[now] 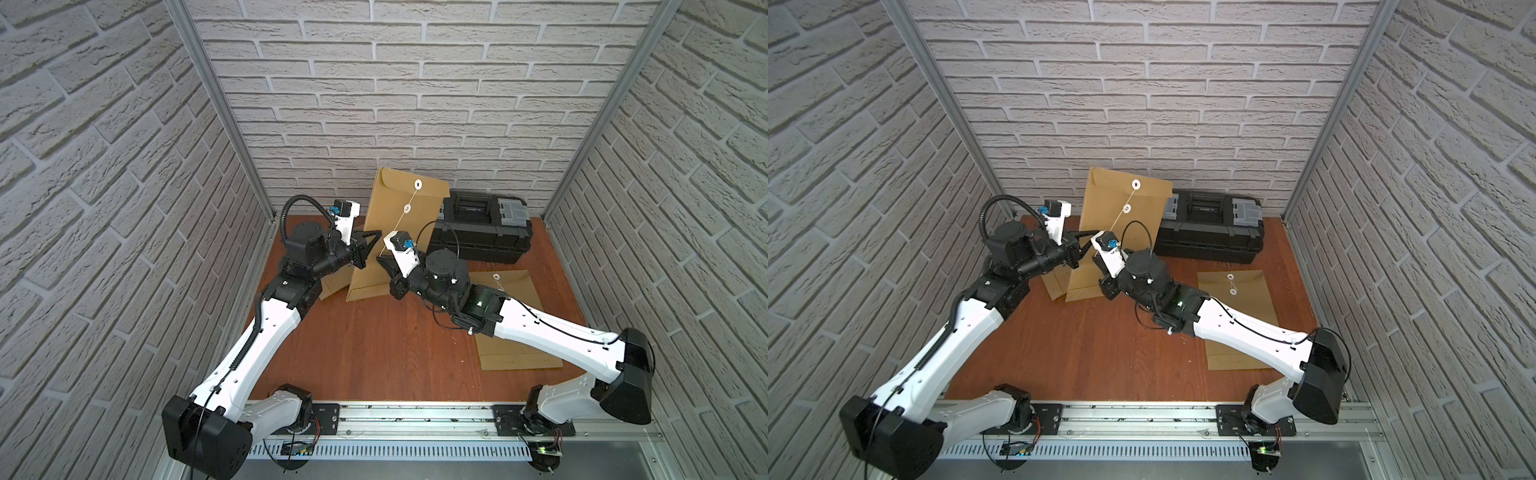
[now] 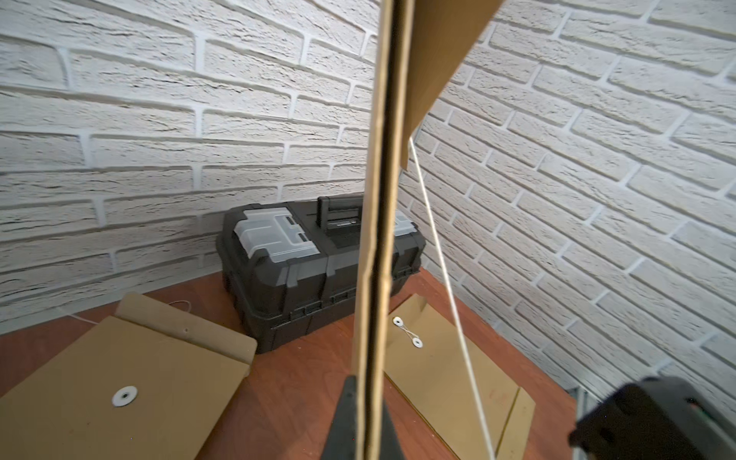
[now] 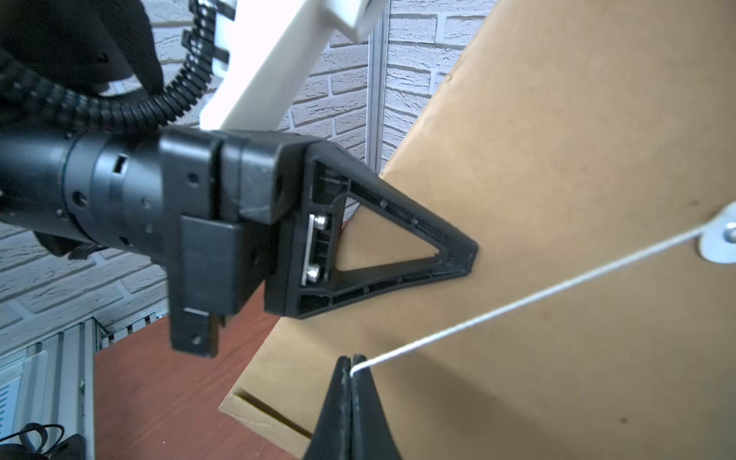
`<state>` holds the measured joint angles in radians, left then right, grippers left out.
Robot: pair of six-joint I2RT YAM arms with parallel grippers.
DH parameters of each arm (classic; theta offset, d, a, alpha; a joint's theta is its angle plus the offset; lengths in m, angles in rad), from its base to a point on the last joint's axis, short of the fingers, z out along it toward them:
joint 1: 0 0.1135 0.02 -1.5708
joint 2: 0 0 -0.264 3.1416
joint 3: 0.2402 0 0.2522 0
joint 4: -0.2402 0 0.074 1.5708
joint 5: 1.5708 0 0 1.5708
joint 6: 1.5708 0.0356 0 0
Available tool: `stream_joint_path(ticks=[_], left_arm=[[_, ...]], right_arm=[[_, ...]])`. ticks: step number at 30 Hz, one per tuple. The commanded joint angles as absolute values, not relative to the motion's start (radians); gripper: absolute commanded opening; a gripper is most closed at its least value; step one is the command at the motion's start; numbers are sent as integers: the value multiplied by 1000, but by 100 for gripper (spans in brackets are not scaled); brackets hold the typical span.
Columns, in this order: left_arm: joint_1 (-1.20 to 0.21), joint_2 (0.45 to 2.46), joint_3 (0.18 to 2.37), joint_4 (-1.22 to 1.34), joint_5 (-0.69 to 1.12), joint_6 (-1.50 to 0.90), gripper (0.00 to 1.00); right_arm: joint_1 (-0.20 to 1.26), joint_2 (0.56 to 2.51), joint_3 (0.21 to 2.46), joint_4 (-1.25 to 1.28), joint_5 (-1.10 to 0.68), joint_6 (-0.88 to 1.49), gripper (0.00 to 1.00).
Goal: Close the mouth of the file bag
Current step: Close the file bag.
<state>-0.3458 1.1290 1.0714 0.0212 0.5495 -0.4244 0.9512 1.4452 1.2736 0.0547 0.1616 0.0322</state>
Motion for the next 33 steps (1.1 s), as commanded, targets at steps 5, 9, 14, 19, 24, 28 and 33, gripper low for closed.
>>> stream_joint_path(ticks=[5, 9, 14, 19, 24, 28, 33], left_arm=[[-294, 1124, 1016, 288, 705, -588, 0], [-291, 1130, 1008, 357, 776, -628, 0], [-287, 1144, 999, 439, 863, -692, 0], [-285, 1164, 990, 544, 941, -771, 0], [-286, 1189, 987, 614, 980, -827, 0], [-285, 1196, 980, 640, 987, -845, 0], [-281, 1197, 982, 632, 975, -837, 0]], right_arm=[[953, 1470, 1282, 47, 102, -4, 3], [935, 1470, 1262, 64, 86, 24, 3], [898, 1465, 1235, 83, 51, 69, 3], [849, 1441, 1196, 110, 12, 120, 2], [806, 1416, 1166, 118, -14, 144, 3], [760, 1400, 1127, 140, -34, 182, 3], [705, 1374, 1083, 173, -84, 236, 3]])
